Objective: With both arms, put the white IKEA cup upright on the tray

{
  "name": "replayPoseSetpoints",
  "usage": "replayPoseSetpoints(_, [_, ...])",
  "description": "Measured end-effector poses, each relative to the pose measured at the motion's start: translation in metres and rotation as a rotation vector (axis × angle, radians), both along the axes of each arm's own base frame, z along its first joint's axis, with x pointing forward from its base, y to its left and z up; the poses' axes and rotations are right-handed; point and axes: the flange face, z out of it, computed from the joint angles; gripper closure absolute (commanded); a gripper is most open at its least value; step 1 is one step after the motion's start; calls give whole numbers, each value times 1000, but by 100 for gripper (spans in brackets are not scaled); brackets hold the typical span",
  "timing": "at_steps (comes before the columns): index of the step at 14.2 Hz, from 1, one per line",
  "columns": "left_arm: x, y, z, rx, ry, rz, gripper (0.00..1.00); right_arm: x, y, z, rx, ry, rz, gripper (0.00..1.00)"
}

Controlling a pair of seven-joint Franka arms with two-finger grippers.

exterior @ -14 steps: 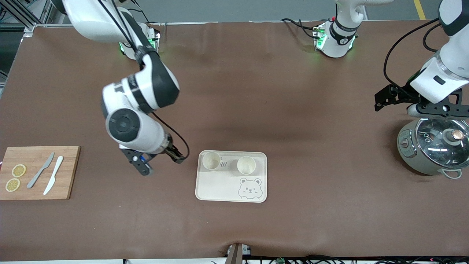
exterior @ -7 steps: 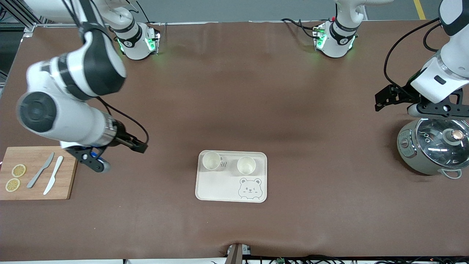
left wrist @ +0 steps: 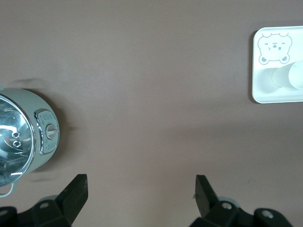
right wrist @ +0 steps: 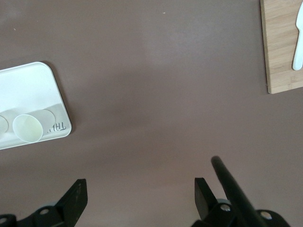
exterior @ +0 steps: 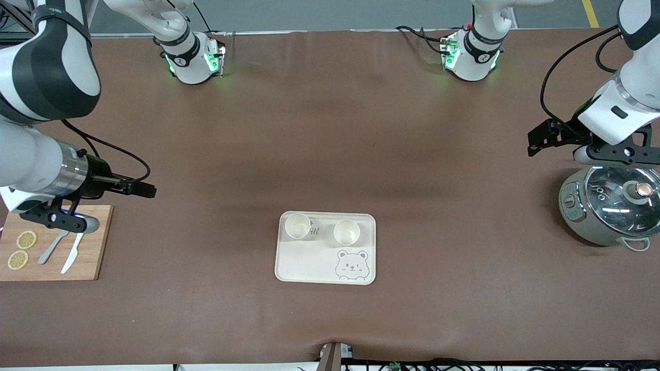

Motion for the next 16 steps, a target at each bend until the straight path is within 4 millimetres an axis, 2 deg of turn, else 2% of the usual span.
replayPoseSetpoints(2, [0,0,0,0,0,0,0,-2,-1,3,-3,9,7,0])
replayPoseSetpoints(7, [0,0,0,0,0,0,0,-32,-12,53,1,-31,67,0])
replayPoseSetpoints(16, [0,0,0,0,0,0,0,-76,-62,82,16,-76,223,0])
